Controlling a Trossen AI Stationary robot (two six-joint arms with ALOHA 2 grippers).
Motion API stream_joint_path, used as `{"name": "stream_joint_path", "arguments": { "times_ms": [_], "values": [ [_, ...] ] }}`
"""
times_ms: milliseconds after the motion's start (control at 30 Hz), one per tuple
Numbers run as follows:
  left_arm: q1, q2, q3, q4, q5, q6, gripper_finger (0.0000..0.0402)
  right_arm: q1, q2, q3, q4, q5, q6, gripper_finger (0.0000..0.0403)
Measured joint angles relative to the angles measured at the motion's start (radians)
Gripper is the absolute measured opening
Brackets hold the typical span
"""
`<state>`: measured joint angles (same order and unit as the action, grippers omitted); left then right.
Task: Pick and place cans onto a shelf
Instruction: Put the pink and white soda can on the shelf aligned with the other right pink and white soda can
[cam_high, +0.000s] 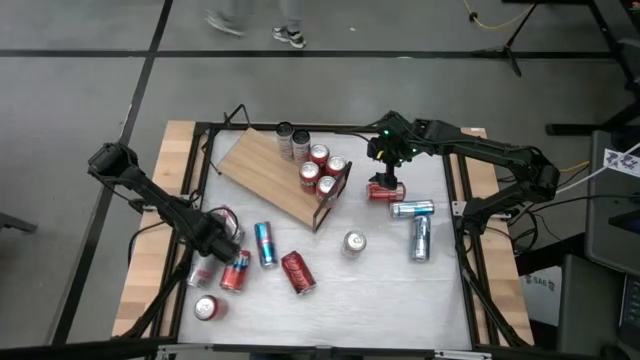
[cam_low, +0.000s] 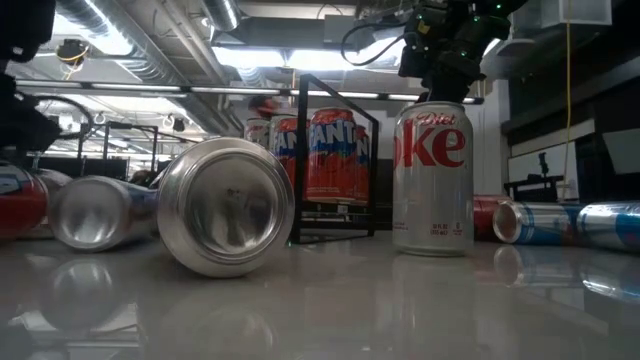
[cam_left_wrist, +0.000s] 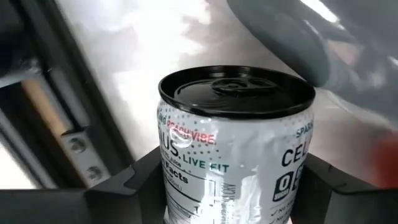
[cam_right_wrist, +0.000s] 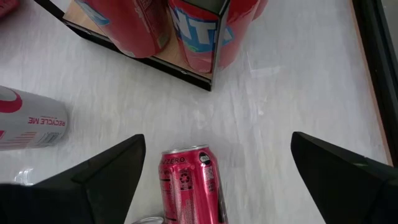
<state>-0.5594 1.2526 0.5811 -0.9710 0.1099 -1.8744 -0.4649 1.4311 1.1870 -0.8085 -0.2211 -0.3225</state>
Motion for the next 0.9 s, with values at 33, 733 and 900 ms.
{"name": "stream_joint_path", "arguments": {
  "times_ms": [33,733,900],
  "values": [
    [0.0,-0.007,0.007,-0.001,-0.02,0.0,0.0228,0.0,0.0,0.0,0.0,0.0,0.0,0.039],
    [0.001,-0.241,0.234,-0.154,-0.637,0.078,0.0233,0.0,0.0,0.0,0.006,0.0,0.0,0.039],
    [0.002,-0.253,0.239,-0.085,-0.959,0.197,0.0233,0.0,0.0,0.0,0.007,0.0,0.0,0.039]
  ]
}}
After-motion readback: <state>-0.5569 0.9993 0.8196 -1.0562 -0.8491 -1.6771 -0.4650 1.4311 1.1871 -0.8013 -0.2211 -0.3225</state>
